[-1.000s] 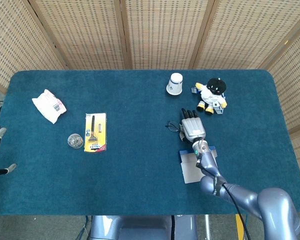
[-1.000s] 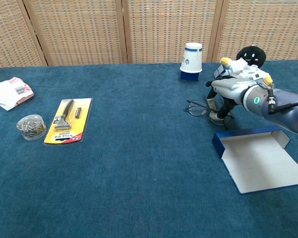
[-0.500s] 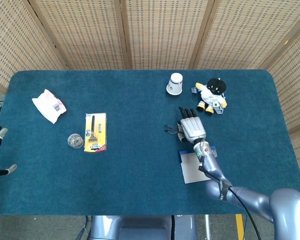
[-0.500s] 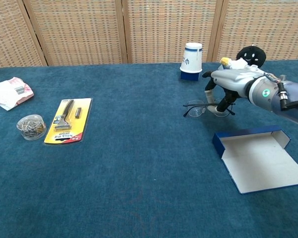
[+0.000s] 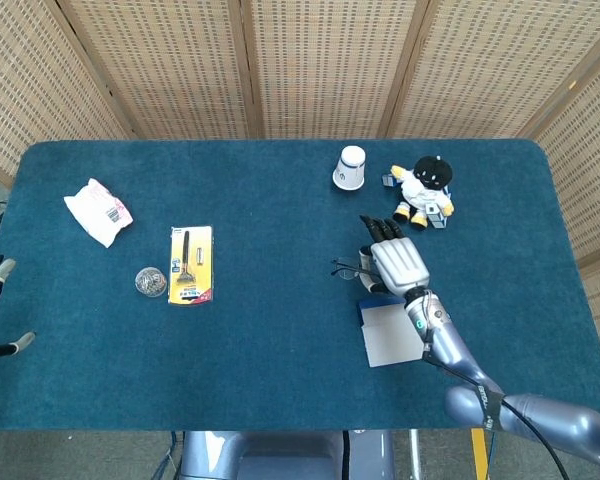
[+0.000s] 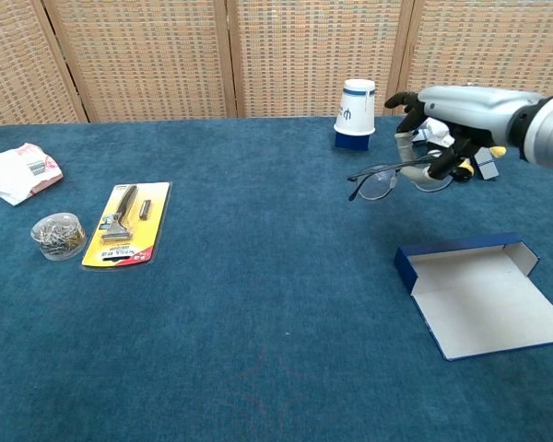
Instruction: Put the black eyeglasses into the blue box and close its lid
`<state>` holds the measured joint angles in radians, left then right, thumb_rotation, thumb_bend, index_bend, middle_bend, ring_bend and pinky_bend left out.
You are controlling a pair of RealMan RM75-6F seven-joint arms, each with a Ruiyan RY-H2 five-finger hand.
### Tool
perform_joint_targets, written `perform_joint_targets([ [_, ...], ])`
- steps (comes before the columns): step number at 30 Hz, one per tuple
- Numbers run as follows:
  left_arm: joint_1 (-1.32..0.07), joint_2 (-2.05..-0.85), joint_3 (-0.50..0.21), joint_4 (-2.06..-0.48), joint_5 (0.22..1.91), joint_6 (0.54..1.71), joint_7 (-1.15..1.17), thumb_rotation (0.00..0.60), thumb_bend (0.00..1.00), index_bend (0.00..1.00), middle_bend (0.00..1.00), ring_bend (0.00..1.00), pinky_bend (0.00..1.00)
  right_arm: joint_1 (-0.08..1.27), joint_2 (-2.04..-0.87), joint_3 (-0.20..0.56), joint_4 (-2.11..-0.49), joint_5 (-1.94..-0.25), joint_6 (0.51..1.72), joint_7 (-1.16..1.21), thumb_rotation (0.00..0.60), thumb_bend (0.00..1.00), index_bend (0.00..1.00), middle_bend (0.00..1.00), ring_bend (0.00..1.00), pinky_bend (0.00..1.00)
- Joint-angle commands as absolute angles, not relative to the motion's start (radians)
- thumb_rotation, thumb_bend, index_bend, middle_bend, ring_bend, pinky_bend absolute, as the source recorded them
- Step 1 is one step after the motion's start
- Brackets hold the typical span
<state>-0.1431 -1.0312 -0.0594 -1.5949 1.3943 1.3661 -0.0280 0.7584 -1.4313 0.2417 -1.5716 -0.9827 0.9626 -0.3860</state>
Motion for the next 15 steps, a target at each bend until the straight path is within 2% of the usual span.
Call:
perform_joint_targets([
  [1,-0.138,-1.028,-0.056,-1.598,1.406,1.377,-0.033,0.6,0.0,0.0,0.0,0.0,0.0,0.697,-1.334,0.206,-1.688,-1.086,1.007,-0.32,0.6,0.57,0.64,0.0,0.0,0.06],
  [8,-0.126,-1.025,-0.047,-1.604,1.438,1.407,-0.04,0.6,0.0,0.0,0.0,0.0,0.0,0.594,-1.207,0.102,-1.771,-1.309,1.063,-0.172,0.6,0.57,0.65,0.0,0.0,0.06],
  [15,-0.111,-1.027,-0.036,-1.613,1.469,1.441,-0.029,0.6,0.0,0.0,0.0,0.0,0.0,0.502,-1.176,-0.019,-1.688,-1.492,1.126,-0.034,0.6,0.57,0.65,0.0,0.0,0.06],
])
